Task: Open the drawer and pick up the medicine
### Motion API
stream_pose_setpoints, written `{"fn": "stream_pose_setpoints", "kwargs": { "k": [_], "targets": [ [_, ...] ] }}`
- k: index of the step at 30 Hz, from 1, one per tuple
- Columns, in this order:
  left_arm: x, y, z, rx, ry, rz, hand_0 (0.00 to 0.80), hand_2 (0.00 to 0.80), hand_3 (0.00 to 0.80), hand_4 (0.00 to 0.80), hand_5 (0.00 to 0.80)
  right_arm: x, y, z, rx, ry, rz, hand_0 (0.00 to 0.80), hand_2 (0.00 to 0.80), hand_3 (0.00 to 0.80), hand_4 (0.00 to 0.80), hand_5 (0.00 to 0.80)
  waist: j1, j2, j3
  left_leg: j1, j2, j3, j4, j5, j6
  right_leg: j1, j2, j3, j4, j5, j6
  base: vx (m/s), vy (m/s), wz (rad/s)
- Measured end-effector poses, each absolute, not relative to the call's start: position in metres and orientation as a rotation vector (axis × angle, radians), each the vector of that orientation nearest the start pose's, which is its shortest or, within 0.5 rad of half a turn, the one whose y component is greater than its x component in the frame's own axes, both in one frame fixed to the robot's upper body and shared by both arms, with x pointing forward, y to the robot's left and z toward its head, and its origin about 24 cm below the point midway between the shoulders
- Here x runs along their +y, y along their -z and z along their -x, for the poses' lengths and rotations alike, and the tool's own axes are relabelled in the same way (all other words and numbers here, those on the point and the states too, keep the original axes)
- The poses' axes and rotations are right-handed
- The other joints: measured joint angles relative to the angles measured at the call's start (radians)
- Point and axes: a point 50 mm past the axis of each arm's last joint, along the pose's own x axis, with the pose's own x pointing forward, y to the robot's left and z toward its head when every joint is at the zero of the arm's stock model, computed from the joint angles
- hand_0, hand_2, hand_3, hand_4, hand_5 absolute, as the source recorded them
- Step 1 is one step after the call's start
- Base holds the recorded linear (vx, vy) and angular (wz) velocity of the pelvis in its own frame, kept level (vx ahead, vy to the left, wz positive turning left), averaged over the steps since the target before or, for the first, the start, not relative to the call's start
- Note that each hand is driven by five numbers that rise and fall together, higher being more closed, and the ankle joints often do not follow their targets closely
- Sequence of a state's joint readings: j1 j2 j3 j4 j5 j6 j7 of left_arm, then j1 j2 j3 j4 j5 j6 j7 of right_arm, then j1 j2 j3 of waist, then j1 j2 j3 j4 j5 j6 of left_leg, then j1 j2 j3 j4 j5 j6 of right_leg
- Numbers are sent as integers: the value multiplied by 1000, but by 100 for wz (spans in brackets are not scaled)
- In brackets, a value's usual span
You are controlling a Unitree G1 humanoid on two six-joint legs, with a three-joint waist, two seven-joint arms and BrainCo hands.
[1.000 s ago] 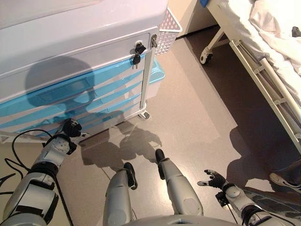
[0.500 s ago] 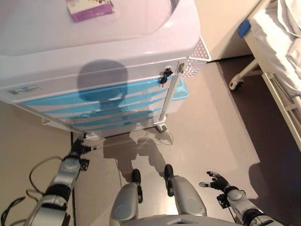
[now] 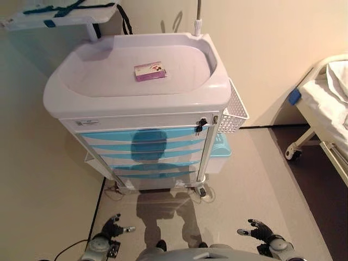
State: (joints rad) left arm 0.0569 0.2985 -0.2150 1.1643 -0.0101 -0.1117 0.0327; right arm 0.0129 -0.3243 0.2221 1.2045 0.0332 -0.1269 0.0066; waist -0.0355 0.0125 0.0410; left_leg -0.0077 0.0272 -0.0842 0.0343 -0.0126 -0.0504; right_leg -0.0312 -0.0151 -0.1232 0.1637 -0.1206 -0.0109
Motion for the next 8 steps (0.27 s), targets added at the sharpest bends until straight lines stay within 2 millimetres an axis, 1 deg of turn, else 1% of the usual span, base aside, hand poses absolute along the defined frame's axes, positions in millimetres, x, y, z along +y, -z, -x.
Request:
{"fn": "stream_pose_setpoints", "kwargs": {
  "k": [1, 4, 6, 8],
  "targets": [
    [239, 159, -79, 1151, 18, -378, 0, 0, 0, 0, 0, -251, 154, -90, 1130, -15, 368, 0, 0, 0, 0, 0, -1, -1, -15, 1, -1, 0, -6, 1, 1, -2, 2, 0, 0, -1, -1, 0, 0, 0],
    [226, 163, -74, 1166, 80, -405, 0, 0, 0, 0, 0, -244, 158, -81, 1162, -16, 357, 0, 0, 0, 0, 0, 4, -9, -20, -3, 4, -10, -14, 8, 2, -3, 6, -16, 1, -1, -2, -23, -15, 10],
    [223, 163, -76, 1160, 98, -419, 0, 0, 0, 0, 0, -240, 160, -76, 1171, -18, 350, 0, 0, 0, 0, 0, -3, -12, -23, -2, 3, -32, -26, 18, -2, 6, 5, -37, -10, 0, -3, 1, 0, 28],
    [218, 164, -76, 1159, 111, -421, 0, 0, 0, 0, 0, -238, 161, -72, 1179, -14, 349, 0, 0, 0, 0, 0, -1, -15, -29, 0, 6, -35, -28, 20, 0, 11, 7, -45, -19, -1, -6, 27, 23, 15]
  ]
}}
